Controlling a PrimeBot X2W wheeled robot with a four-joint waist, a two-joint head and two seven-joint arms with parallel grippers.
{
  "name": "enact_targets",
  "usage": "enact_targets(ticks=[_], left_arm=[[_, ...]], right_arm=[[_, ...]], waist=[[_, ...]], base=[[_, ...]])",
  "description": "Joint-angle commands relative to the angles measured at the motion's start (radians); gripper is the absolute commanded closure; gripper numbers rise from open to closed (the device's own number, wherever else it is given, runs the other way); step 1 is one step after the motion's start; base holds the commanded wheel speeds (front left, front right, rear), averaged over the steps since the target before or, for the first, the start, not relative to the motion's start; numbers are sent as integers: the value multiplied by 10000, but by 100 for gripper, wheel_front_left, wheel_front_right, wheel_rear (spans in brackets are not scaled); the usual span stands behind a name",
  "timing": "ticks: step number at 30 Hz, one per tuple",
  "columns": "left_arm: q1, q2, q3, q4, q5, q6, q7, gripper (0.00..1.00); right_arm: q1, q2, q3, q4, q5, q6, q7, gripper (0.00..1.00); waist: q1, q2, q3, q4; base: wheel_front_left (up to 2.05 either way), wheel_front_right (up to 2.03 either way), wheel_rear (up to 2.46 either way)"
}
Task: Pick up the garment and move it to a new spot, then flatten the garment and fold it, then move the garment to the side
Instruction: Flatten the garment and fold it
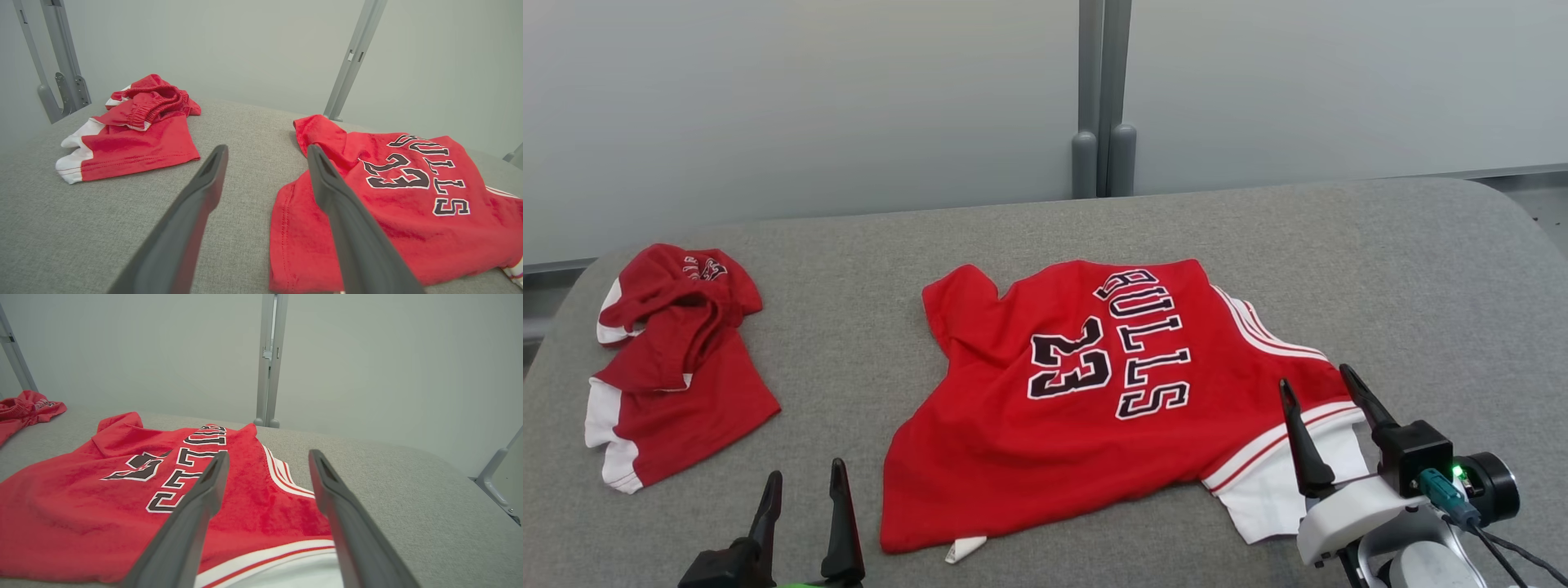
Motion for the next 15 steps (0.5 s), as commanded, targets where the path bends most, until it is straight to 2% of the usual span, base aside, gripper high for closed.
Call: enact_targets(ticks=[1, 15], left_arm=[[133, 1, -19, -35, 79, 29, -25, 0], [54, 40, -130, -63, -8, 113, 23, 0]], right_arm=[[65, -7, 24, -17, 101, 1, -62, 0], [-43, -6, 104, -117, 183, 1, -50, 0]], waist=[[0, 37, 7, -20], [0, 37, 70, -126]], base=[[0, 0, 0], [0, 0, 0]])
